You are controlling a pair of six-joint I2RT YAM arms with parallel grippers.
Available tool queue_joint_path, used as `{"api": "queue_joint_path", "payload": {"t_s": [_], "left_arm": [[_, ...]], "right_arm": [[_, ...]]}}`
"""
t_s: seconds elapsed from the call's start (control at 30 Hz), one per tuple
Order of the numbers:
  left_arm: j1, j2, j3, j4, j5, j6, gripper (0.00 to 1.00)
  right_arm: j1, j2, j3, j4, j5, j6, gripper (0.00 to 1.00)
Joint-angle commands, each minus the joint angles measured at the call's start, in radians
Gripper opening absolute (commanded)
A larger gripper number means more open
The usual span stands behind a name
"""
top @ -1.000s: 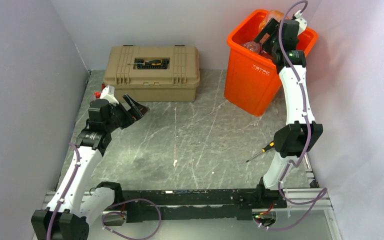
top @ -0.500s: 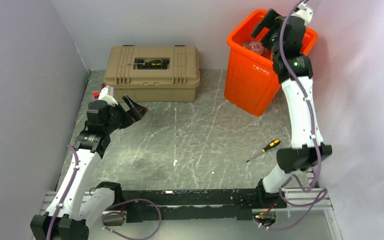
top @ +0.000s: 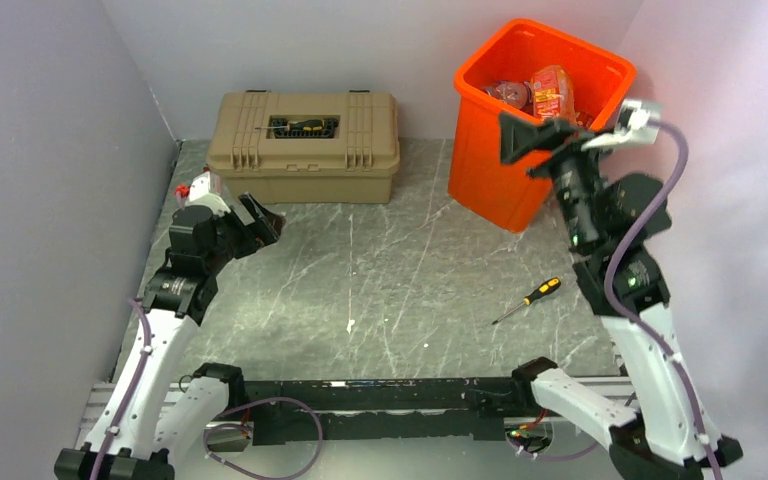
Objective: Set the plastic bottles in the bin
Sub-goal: Reset both arms
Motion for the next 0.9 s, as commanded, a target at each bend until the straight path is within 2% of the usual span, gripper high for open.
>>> {"api": "queue_joint_path", "payload": {"t_s": [0.0,0.1,0.17,0.23,0.37,0.5,0.63,0.73,0.8,0.87], "left_arm": [[-0.028,-0.05,0.019,0.018,-0.114,0.049,0.99],[-0.044,-0.084,-0.03,0.069,-0.183,0.03,0.99],[-0.052,-0.098,-0.064,0.109,-0.194,0.037,0.99],[-0.055,-0.102,-0.094,0.135,-0.243,0.025,0.99],[-0.055,-0.081,-0.145,0.165,-0.372,-0.097,0.99],[-0.086,-0.032,-0.146,0.198,-0.382,-0.002,0.99],[-0.115,0.063,-0.06,0.138,-0.374,0.133,0.99],[-0.12,0.143,0.056,0.021,-0.398,0.215,0.99],[-0.121,0.168,0.129,-0.055,-0.466,0.184,1.0],[-0.121,0.17,0.187,-0.102,-0.525,0.123,0.99]], "right_arm": [[0.005,-0.18,-0.299,0.114,-0.086,0.021,1.0],[0.005,-0.335,-0.558,0.229,-0.103,0.056,1.0],[0.005,-0.405,-0.662,0.238,-0.087,0.06,1.0],[0.005,-0.438,-0.705,0.167,-0.021,0.103,1.0],[0.005,-0.441,-0.731,0.034,0.086,0.196,1.0],[0.005,-0.439,-0.81,0.008,0.14,0.28,1.0],[0.005,-0.477,-0.894,0.079,0.107,0.28,1.0],[0.006,-0.523,-0.942,0.141,0.104,0.247,1.0],[0.005,-0.55,-0.93,0.142,0.061,0.189,1.0],[0.005,-0.564,-0.871,0.076,0.036,0.2,1.0]]}}
